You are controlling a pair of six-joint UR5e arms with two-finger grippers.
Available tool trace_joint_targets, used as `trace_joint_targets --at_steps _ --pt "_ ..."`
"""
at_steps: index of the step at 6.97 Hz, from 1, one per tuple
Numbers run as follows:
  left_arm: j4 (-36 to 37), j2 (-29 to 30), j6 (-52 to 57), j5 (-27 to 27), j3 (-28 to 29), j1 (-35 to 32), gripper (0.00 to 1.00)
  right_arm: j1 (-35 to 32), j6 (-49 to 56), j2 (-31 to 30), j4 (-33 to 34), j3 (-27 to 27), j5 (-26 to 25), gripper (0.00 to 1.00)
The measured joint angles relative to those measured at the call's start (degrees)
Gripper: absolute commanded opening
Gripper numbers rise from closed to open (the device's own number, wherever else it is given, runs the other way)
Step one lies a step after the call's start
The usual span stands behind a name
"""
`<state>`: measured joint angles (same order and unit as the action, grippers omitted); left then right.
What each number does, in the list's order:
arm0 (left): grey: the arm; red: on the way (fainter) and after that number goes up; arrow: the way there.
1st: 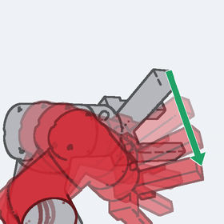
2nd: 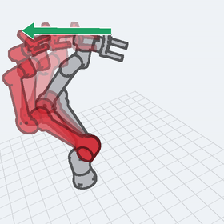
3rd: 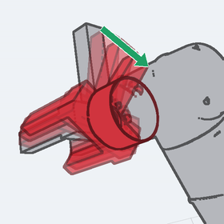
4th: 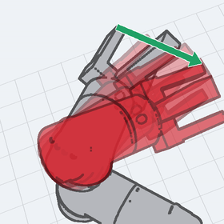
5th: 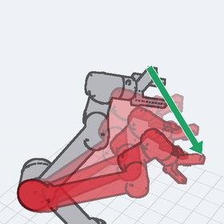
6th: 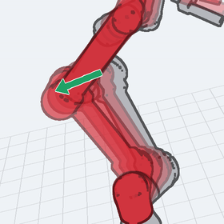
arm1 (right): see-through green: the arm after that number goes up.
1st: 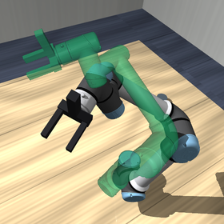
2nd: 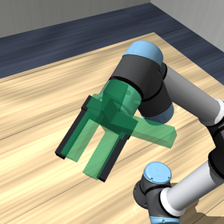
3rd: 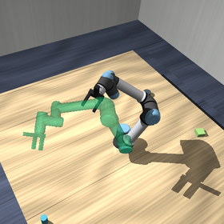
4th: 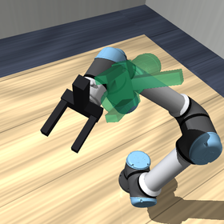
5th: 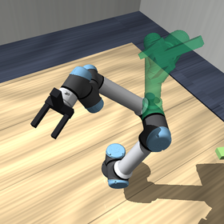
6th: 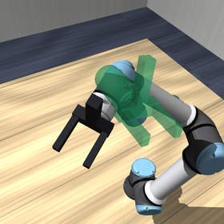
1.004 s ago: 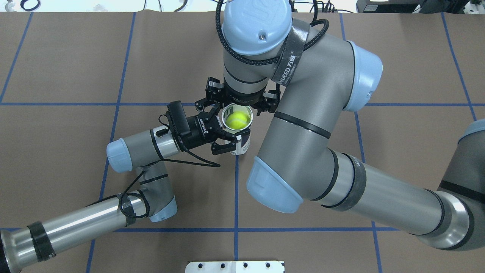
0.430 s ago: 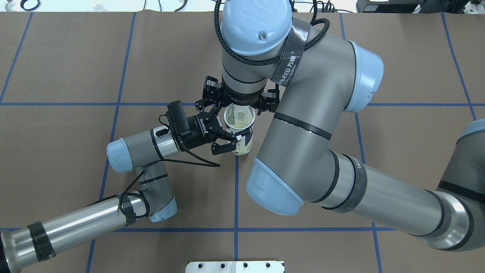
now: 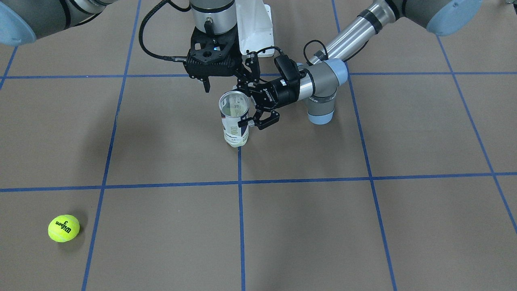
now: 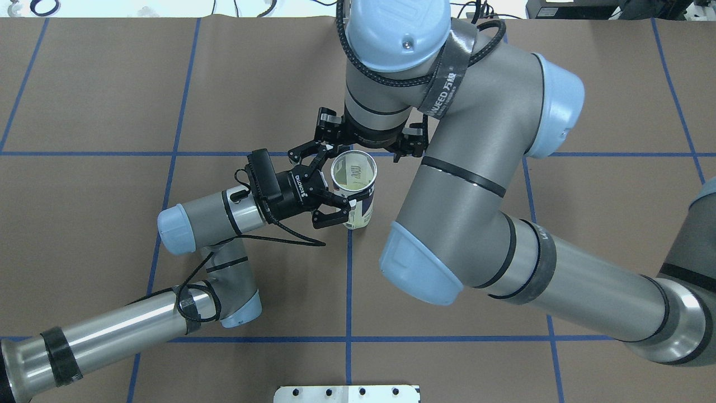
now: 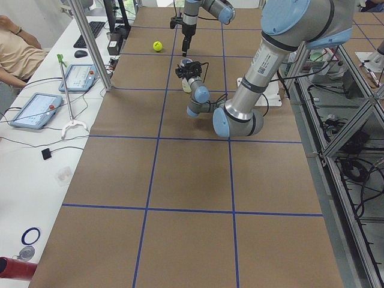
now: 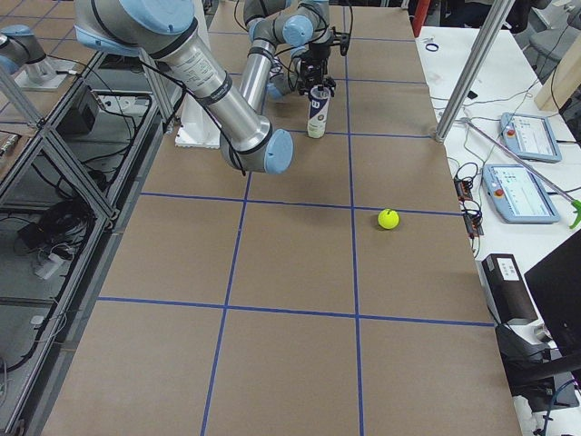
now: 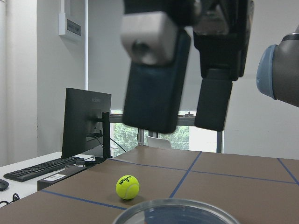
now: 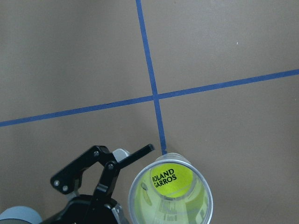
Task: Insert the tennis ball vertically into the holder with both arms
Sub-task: 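Move the right gripper away toward the second yellow tennis ball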
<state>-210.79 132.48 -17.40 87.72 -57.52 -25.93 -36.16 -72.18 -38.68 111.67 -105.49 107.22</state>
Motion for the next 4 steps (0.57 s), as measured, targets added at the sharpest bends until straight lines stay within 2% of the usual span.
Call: trace_joint_targets --at_steps 2,4 --pt "0.03 0.03 0.00 0.02 -0.04 0.00 0.99 -5.21 10.43 -5.55 -0.07 -2.36 2.18 0.99" --pt "0.01 0.06 -0.02 0.02 -0.07 0.00 0.99 -13.16 24.60 -11.28 -0.60 -2.69 6.87 0.99"
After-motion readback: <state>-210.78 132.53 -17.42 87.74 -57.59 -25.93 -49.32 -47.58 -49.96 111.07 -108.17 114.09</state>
